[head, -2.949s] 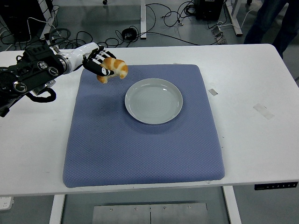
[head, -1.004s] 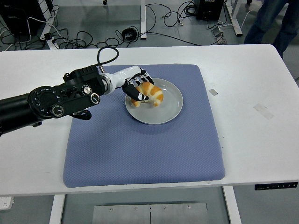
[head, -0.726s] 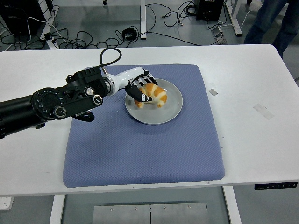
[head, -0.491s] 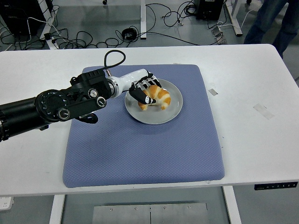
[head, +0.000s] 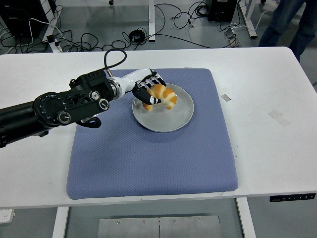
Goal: Place the bread on the plate
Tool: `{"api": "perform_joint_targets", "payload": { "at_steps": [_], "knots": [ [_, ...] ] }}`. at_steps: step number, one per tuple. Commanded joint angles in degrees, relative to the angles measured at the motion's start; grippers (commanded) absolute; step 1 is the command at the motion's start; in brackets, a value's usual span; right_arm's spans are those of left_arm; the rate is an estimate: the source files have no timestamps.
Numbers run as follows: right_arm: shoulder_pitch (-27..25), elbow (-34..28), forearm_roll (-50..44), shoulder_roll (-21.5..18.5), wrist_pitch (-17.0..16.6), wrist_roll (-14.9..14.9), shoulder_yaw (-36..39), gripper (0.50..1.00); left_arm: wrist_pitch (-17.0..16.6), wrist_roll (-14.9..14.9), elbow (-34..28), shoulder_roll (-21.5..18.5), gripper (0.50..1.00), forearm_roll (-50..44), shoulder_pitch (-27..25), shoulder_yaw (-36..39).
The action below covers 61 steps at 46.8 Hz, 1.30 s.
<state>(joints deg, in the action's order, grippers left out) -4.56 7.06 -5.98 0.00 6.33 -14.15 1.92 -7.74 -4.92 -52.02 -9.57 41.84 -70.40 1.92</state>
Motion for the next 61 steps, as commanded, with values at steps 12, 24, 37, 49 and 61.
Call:
{"api": "perform_joint_targets", "payload": {
  "at_steps": [12,24,37,49,61],
  "knots": [
    [-0.01,-0.03,0.00,0.00,0.00,0.00,0.02,1.000,-0.09,-0.09,-0.10,0.08,0.877,-1.32,-0.17,-0.16],
    [-0.01,-0.03,0.00,0.00,0.00,0.00,-0.07,1.000,-0.09,-0.53,-0.10,-0.01,0.966,-1.41,-0.70,-0.69],
    [-0.01,0.06,0.00,0.00,0.00,0.00,0.02,1.000,0.18,0.00,2.44,-5.64,0.974,-9.14,-7.99,-7.89],
    [-0.01,-0.03,0.00,0.00,0.00,0.00,0.02,1.000,0.35,0.09,8.16,-9.24,0.977,-13.45,-8.44,-14.13],
    [-0.01,0.06,0.00,0.00,0.00,0.00,0.02,1.000,0.53,0.44,15.98,-8.80,0.977,-25.92,-8.08,-15.81]
  ]
}}
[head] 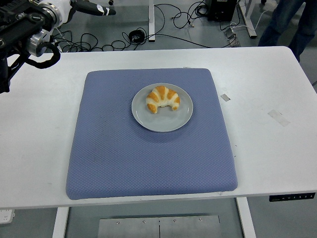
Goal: Place the bread on the plate
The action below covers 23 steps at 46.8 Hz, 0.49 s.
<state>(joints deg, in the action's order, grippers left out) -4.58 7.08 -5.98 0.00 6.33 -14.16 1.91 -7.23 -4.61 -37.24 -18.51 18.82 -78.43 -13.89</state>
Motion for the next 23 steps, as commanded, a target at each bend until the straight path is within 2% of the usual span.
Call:
{"api": "perform_joint_targets", "payload": {
  "at_steps": [1,10,15,23],
  "knots": [
    [0.01,0.04,0.00,0.00,0.00,0.01,0.02,1.000,0.03,0.22,1.56,0.22,0.977,-3.87,-0.06,0.00],
    [-0.07,-0.05,0.00,0.00,0.00,0.01,0.02,1.000,0.03,1.18,3.57,2.60,0.975,-12.58,2.04,-4.12],
    [-0.07,0.04,0.00,0.00,0.00,0.01,-0.07,1.000,0.03,2.68,6.21,3.47,0.977,-13.02,3.89,-9.74],
    [0.45,0.48,0.00,0.00,0.00,0.01,0.02,1.000,0.03,2.85,6.75,3.92,0.977,-13.29,7.05,-20.11]
  ]
}}
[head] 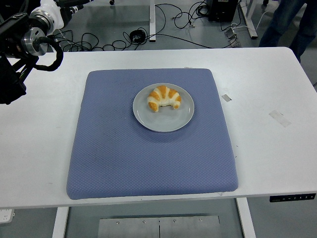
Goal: Place the bread on the plate
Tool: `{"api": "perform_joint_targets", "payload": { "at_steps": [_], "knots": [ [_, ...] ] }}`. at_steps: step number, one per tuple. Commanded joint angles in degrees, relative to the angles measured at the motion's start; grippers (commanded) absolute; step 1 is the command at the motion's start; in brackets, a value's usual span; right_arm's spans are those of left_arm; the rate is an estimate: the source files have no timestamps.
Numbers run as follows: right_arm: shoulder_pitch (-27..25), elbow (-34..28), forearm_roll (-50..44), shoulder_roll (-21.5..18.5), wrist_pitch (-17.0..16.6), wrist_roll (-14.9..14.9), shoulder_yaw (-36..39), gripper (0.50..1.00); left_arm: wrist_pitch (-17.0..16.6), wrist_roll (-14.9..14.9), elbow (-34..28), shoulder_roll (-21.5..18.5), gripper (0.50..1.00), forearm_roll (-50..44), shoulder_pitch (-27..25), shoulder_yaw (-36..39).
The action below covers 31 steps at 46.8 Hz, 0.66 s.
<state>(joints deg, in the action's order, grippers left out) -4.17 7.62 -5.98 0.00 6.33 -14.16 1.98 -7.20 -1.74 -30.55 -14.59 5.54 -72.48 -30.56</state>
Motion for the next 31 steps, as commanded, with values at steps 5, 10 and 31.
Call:
{"api": "perform_joint_targets", "payload": {
  "at_steps": [5,10,31],
  "knots": [
    [0.04,-0.15,0.00,0.00,-0.09,0.01,0.74,1.000,-0.01,0.24,0.05,0.70,0.977,0.00,2.07,-7.14],
    [-0.05,-0.15,0.00,0.00,-0.09,0.01,0.56,1.000,-0.01,2.00,0.05,1.32,0.977,-0.09,3.39,-7.76],
    [-0.66,-0.41,0.00,0.00,0.00,0.01,0.56,1.000,-0.01,5.52,0.05,2.55,0.977,-5.72,9.28,-8.29]
  ]
}}
